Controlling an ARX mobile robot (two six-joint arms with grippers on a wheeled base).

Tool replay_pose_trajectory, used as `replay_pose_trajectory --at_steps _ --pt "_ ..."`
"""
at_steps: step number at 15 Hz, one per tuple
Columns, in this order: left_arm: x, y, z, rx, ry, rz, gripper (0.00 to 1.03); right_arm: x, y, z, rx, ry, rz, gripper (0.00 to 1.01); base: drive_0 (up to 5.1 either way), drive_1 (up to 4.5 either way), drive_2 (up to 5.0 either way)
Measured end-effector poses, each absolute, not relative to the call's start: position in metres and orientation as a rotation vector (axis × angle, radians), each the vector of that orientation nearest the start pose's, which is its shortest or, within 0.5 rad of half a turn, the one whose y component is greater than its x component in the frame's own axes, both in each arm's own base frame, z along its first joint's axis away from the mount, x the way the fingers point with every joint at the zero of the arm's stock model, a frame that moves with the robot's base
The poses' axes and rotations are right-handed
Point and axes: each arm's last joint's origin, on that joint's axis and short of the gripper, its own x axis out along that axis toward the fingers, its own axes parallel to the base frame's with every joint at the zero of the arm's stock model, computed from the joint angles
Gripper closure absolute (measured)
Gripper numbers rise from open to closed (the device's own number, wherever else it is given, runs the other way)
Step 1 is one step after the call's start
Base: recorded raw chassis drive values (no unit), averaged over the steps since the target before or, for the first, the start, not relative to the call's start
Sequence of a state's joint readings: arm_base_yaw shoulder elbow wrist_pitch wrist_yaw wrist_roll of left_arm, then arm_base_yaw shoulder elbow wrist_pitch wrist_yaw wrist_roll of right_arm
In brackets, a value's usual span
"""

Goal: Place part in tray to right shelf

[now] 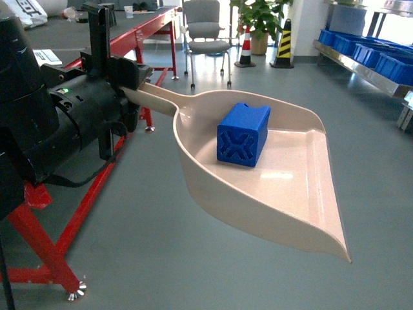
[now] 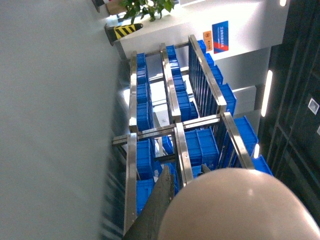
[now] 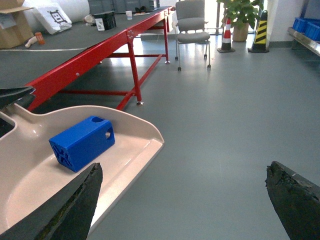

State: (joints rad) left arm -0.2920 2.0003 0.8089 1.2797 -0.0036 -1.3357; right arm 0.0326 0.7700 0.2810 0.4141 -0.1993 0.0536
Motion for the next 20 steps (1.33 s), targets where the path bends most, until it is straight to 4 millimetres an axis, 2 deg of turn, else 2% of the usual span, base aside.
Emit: replay_pose_trajectory --at_steps 20 --pt "0.3573 -0.1066 0.1458 -1.337 0.12 -0.298 0.91 0.1705 0.0112 0.218 0.06 0.081 0.229 0.03 0.1 4.18 -4.1"
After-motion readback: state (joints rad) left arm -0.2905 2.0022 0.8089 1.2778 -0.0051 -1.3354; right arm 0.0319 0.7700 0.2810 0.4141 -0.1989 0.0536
